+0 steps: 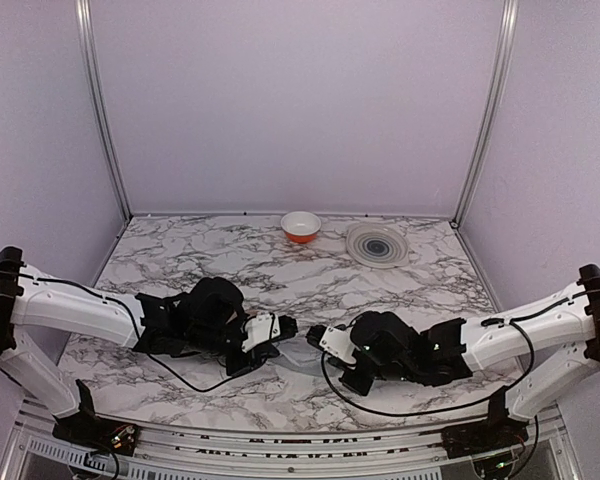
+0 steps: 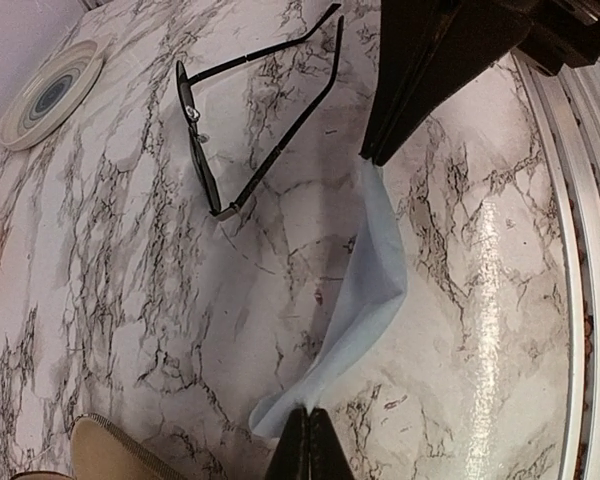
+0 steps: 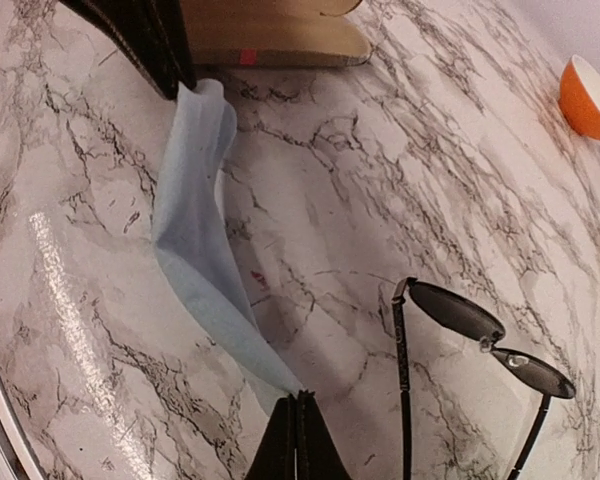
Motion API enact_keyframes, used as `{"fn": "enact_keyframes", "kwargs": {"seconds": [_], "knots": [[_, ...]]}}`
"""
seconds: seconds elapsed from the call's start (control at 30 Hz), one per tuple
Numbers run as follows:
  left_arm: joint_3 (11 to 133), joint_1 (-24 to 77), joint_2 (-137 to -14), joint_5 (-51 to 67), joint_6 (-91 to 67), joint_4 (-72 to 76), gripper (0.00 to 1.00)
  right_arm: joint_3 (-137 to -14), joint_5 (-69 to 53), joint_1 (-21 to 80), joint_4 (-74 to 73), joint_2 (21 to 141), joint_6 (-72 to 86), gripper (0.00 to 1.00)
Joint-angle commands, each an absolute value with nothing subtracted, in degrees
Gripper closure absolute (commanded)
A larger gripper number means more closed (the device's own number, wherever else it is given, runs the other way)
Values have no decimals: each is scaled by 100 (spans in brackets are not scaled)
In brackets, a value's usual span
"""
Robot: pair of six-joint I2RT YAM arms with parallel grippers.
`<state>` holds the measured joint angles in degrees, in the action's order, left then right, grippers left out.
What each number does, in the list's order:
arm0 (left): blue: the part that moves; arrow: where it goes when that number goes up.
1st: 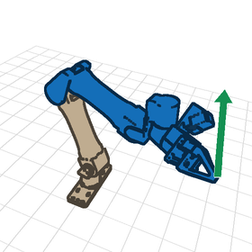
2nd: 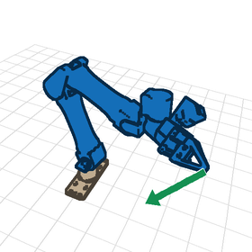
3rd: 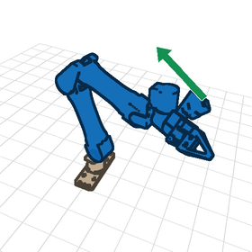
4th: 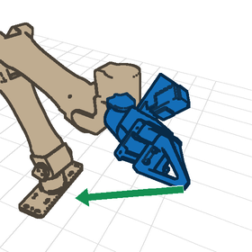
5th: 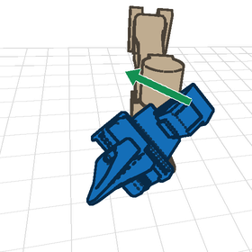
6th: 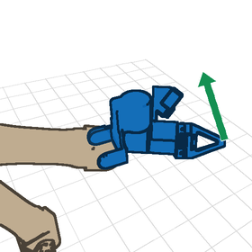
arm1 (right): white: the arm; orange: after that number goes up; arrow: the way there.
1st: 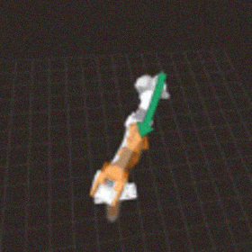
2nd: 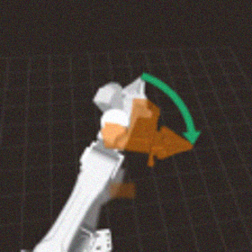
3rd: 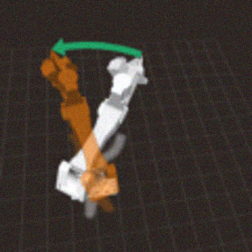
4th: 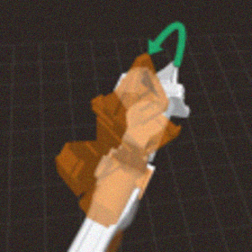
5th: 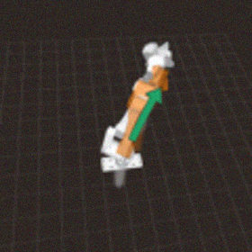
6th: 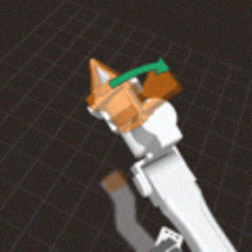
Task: Organize the sunglasses
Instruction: Place the folded cleaning cloth in the sunglasses case.
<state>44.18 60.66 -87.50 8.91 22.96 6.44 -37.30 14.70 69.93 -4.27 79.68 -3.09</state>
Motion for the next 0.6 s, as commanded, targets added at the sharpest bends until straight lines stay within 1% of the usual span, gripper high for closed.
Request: {"fn": "enact_keyframes", "kwargs": {"seconds": [0.0,0.27,0.57], "knots": [[4531,6017,-8397,628,1894,391,100,-4155,1687,6799,-405,7809,-870,97],[4465,6001,-7931,224,1552,65,100,-4709,1804,6509,-318,8134,-1524,97],[4332,5972,-7465,-345,1101,-344,100,-5617,1620,6312,-153,8848,-2304,97]]}}
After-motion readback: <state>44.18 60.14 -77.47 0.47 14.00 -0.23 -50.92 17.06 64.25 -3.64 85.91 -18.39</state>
